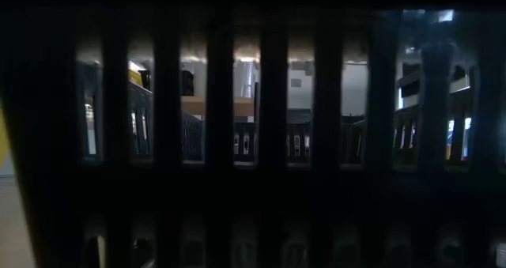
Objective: Stack baskets on shelf by color
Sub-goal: Stack the top gray bin on top of the other gray bin on the shelf
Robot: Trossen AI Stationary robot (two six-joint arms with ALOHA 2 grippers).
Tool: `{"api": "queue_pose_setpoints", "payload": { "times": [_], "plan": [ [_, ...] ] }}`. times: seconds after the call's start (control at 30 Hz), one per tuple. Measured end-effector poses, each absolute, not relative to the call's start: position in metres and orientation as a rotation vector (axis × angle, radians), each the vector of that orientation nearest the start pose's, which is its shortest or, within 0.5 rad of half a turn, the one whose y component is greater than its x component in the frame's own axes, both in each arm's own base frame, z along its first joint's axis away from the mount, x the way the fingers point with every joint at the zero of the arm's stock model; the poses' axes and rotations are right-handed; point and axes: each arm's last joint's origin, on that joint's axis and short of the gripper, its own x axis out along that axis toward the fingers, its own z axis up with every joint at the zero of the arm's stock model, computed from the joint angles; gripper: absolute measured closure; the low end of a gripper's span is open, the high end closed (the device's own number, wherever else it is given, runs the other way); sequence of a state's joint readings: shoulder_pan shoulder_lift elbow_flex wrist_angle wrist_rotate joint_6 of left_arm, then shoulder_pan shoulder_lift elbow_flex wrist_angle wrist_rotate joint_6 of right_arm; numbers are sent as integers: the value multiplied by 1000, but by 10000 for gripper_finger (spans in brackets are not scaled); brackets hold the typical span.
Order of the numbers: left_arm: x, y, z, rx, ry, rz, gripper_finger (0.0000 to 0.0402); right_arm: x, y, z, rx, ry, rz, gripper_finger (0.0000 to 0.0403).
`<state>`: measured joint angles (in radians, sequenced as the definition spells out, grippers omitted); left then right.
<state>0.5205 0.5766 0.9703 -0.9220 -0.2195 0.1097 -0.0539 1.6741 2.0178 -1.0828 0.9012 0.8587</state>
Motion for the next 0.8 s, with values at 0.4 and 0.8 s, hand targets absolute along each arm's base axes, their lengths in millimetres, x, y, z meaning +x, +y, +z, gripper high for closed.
{"api": "queue_pose_setpoints", "payload": {
  "times": [0.4,0.8],
  "plan": [
    [77,51,359,169,501,673,354,351,-41,460,354,117,-998,403],
    [84,55,366,259,449,670,354,375,-43,466,308,13,-892,403]
  ]
}}
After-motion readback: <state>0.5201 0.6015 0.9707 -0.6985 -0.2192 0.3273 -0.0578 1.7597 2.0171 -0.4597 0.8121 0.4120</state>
